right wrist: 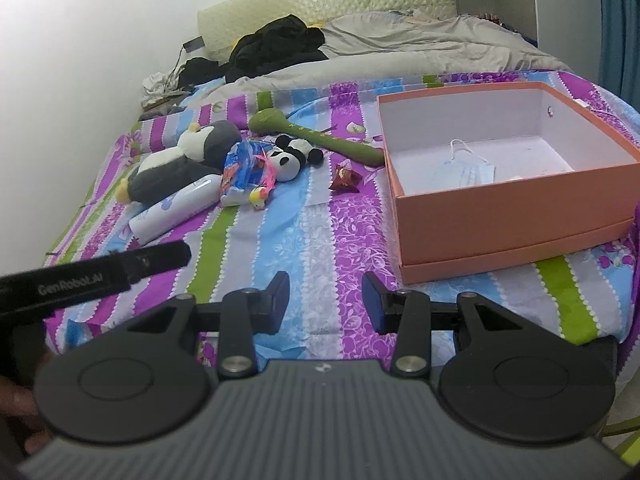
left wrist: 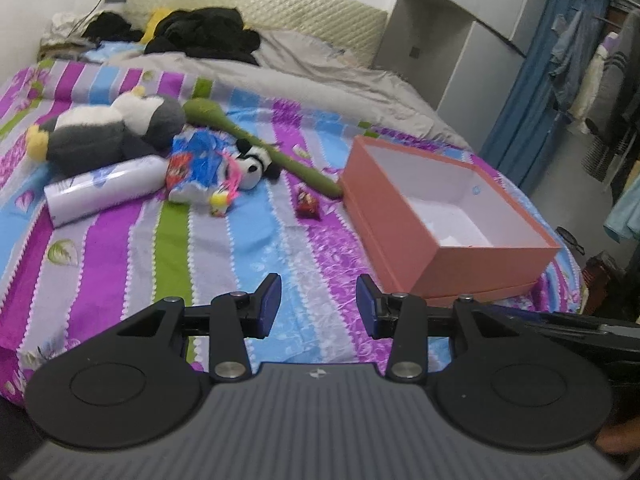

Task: Organize soft objects
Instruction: 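Withdraw both tools from the pink box back toward the pile, then grasp the brown candy packet with the right gripper while the left grasps the yellow chick toy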

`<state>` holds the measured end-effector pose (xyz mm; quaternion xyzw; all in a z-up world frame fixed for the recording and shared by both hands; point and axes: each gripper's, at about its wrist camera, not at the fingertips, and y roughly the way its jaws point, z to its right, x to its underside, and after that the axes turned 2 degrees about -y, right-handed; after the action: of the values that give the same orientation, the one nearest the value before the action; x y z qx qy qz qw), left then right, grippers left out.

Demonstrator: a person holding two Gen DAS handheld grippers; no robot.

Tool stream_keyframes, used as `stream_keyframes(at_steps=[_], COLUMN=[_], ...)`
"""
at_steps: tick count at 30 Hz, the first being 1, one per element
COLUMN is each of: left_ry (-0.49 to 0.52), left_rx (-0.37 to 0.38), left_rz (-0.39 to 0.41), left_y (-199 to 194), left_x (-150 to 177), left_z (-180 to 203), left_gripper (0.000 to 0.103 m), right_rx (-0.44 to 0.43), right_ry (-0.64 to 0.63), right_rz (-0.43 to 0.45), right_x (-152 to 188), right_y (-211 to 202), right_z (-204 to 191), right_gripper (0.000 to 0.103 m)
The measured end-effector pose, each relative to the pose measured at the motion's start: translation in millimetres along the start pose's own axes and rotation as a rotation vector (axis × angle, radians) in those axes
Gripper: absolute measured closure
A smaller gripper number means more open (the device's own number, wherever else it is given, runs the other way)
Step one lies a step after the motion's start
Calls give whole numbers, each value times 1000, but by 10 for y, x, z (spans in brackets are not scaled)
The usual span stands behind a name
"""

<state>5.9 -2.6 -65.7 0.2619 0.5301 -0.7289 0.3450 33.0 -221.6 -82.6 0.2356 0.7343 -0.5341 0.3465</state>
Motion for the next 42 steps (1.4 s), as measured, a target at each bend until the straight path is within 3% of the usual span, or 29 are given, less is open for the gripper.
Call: stream_keyframes(at_steps=[25,42], left_ry=[-41,-84], left_rx=[-89,-118], left_rz=[-42,-3], left_y=[1512,2380], left_x=[-382,-515], left_z=[-809,-1227], left_gripper=[53,53], right_rx=[-23,26], right_ry=[-73,-92], right_rz=[-80,-41], right_x=[-360,-550], right_y=[1398,2382], right_z=[-108,-59], right_gripper=[60,60])
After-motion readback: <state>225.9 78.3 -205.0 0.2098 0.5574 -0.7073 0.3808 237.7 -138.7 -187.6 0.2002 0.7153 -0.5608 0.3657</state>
